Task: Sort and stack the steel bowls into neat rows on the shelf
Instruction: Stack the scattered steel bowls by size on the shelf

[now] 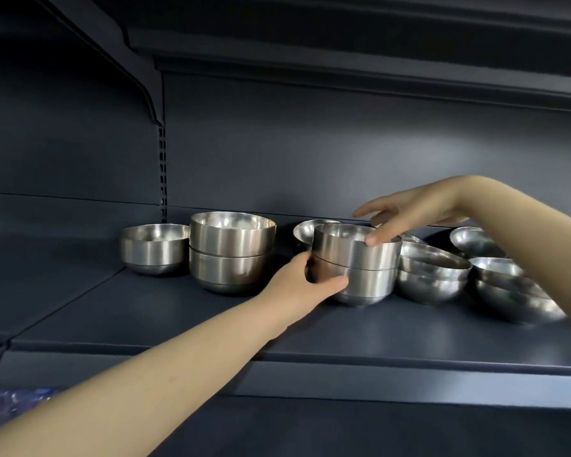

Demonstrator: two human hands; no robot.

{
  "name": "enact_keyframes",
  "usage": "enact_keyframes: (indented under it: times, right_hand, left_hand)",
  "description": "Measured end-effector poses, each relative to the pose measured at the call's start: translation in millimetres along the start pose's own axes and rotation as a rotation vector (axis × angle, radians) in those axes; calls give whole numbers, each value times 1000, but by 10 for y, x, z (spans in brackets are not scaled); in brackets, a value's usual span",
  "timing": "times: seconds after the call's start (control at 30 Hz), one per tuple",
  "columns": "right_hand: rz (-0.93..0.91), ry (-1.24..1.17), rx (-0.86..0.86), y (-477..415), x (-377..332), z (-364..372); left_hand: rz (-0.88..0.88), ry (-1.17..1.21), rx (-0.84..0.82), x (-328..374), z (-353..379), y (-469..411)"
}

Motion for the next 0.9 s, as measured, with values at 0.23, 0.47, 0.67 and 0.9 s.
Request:
enact_keyframes:
  times: [0.23,0.47,0.67,0.9]
  right_hand:
    - [-73,88,-46,-89,118,-124]
    - [-146,1,66,-412,-143,-164]
    - [-32,7,101,-900,-382,-249]
    - [135,82,74,-1279,-380,-178]
  left_hand:
    - [-67,-6,62,33,19,-13]
    - [-51,-11,-10,1,-3,-77]
    - [-46,21,-106,-89,-15,-180]
    - [-25,144,-224,-156,-76,-271]
Point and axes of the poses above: each hand's wrist, its own y-axis away from the middle knuckle, its own z-axis out of the palm, x = y × z, the point moved 4 cm from there along -y, towards the middle knuckle, and after that the axes turned 6 degrees about -y, right-handed, at the moved point
